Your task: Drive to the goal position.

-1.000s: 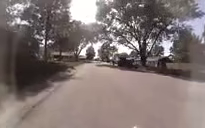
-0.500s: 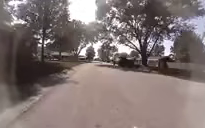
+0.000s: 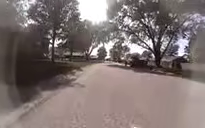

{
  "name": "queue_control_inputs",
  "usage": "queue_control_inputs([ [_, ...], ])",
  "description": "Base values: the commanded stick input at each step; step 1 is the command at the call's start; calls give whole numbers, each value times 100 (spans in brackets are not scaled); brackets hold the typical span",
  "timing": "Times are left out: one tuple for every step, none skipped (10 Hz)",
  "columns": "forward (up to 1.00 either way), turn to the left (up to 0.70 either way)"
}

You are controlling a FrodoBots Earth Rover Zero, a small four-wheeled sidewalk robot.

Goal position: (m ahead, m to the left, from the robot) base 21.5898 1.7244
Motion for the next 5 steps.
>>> queue_control_inputs([
  [100,0],
  [100,0],
  [100,0],
  [100,0],
  [100,0],
])
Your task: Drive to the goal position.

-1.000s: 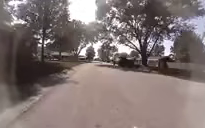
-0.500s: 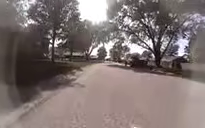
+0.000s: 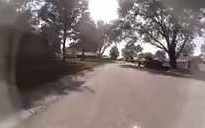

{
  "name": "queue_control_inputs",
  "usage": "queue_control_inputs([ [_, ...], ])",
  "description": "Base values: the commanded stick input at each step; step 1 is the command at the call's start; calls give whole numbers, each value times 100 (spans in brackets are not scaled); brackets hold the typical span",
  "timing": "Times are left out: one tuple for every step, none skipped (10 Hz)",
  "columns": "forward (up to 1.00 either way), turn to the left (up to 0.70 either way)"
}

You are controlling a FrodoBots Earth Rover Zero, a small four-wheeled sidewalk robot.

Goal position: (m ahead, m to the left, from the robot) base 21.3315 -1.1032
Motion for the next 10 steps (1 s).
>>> queue_control_inputs([
  [100,0],
  [100,0],
  [100,0],
  [100,0],
  [100,0],
  [100,0],
  [100,0],
  [100,0],
  [100,0],
  [100,0],
])
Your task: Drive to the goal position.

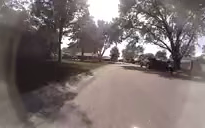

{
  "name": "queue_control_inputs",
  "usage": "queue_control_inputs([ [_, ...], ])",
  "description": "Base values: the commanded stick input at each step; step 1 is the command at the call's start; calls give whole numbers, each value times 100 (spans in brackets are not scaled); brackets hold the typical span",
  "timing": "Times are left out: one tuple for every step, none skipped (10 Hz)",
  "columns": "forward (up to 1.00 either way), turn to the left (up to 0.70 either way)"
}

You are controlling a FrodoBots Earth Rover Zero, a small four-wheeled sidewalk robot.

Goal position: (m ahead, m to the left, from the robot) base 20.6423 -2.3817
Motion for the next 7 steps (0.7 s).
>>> queue_control_inputs([
  [100,0],
  [100,0],
  [100,0],
  [100,0],
  [100,0],
  [100,0],
  [100,0],
])
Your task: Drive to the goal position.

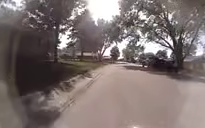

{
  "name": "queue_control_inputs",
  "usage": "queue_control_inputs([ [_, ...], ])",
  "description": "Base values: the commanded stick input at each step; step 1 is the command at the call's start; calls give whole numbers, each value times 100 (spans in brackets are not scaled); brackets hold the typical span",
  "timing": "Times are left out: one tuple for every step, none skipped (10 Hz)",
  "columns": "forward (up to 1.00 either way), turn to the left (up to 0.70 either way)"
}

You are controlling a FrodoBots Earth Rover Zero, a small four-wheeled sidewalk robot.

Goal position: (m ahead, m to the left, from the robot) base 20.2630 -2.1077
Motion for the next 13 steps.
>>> queue_control_inputs([
  [100,0],
  [100,0],
  [100,-1],
  [100,-1],
  [100,-2],
  [100,-3],
  [100,-24],
  [100,0],
  [100,0],
  [100,0],
  [100,0],
  [100,0],
  [100,0],
])
